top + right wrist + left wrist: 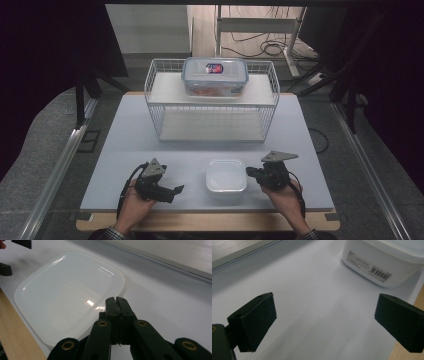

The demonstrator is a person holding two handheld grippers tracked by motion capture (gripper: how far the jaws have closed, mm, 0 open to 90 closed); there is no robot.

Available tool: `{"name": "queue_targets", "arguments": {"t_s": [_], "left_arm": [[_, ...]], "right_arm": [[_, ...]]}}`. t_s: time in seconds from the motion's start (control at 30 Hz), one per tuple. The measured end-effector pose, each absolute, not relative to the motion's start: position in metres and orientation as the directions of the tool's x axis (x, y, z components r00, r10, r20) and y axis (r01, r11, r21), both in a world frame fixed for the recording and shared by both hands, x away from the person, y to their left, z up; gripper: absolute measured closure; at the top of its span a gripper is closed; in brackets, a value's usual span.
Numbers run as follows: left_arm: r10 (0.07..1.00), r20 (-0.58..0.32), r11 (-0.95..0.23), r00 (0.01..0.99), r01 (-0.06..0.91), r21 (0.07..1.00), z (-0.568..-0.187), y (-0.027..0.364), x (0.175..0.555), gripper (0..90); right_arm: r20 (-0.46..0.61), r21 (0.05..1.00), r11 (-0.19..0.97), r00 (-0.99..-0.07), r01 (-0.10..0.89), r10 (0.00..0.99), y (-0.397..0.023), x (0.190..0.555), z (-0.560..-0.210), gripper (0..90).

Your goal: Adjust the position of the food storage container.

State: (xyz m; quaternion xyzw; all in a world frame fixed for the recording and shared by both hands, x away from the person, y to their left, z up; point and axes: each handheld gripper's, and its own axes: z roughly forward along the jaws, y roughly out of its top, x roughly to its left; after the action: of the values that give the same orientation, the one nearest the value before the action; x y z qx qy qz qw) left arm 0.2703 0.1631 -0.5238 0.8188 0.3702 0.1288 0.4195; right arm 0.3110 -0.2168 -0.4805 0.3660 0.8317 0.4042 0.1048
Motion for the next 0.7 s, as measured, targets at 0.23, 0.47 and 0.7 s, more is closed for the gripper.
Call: {"name": "queue_targets", "arguments": {"t_s": [0.23, 0.47, 0.7], "left_arm": [[0.708, -0.104, -0.381, 0.698, 0.502, 0.776, -0.525, 0.162, 0.271, 3.8], [0.703, -0.097, -0.392, 0.704, 0.498, 0.773, -0.525, 0.162, 0.27, 3.8], [0.7, -0.095, -0.404, 0.708, 0.503, 0.764, -0.525, 0.161, 0.27, 3.9]], "right_arm": [[0.11, 0.754, 0.425, -0.734, 0.501, 0.67, -0.202, 0.308, -0.482, 88.5], [0.105, 0.75, 0.421, -0.721, 0.51, 0.685, -0.209, 0.31, -0.482, 77.5], [0.107, 0.765, 0.392, -0.7, 0.512, 0.706, -0.223, 0.31, -0.478, 49.2]]}}
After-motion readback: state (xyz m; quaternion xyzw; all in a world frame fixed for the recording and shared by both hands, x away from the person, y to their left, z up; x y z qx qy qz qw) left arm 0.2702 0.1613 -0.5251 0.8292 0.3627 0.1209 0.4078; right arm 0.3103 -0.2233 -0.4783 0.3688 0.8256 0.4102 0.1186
